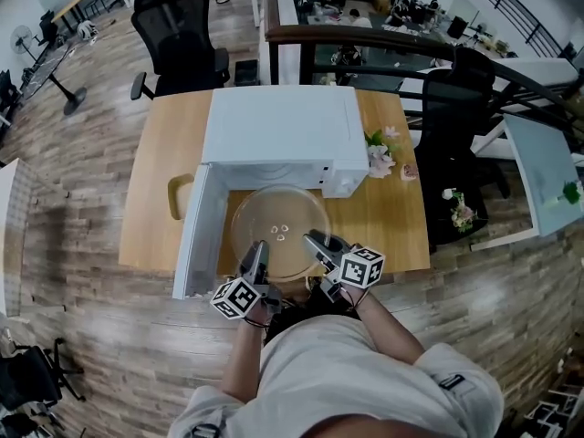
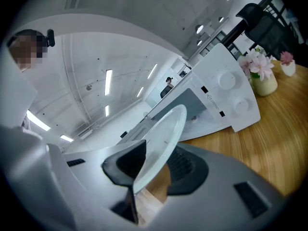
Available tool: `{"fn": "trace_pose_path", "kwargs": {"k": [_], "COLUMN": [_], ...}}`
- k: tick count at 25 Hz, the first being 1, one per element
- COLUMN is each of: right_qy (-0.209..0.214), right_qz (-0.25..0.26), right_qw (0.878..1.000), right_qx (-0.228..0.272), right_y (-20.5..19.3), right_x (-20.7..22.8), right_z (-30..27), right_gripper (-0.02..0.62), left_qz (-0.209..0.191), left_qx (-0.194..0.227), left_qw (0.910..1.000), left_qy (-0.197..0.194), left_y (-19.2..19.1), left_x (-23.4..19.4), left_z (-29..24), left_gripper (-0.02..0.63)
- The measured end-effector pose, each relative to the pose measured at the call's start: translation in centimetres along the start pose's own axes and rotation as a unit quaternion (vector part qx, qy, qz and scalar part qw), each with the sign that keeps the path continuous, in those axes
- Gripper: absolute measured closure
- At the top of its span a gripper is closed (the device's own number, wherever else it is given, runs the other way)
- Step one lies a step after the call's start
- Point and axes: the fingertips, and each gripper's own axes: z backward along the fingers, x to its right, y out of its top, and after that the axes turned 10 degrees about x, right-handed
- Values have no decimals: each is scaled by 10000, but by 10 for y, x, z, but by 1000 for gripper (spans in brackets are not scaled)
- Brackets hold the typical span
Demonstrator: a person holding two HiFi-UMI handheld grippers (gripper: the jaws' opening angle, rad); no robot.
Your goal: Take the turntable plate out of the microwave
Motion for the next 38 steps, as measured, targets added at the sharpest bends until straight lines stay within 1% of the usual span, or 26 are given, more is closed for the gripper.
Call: {"fn": "trace_pose_path", "kwargs": {"k": [9, 16, 22, 27, 32, 38], "right_qy": [320, 706, 1098, 1336, 1473, 1526], "right_qz": [91, 152, 254, 348, 462, 547], "right_qw": [9993, 9971, 9936, 9904, 9880, 9867], "right_qx": [-172, -221, -119, -14, 69, 127], "right_y": [15, 34, 56, 74, 90, 102], "right_x": [-12, -23, -49, -66, -76, -80], "right_z": [2, -2, -4, -5, -10, -11], "right_gripper": [460, 460, 460, 459, 459, 460], "left_qz": [-32, -182, -428, -578, -632, -701], "left_qx": [321, 671, 968, 1176, 1323, 1379], "left_qw": [9994, 9974, 9943, 9914, 9891, 9878], "left_qy": [121, 197, 92, 5, -101, -179], "left_y": [6, 18, 42, 58, 70, 75], "left_x": [19, 39, 67, 87, 98, 107], "left_z": [7, 8, 14, 14, 9, 3], "left_gripper": [462, 462, 462, 462, 462, 462]}}
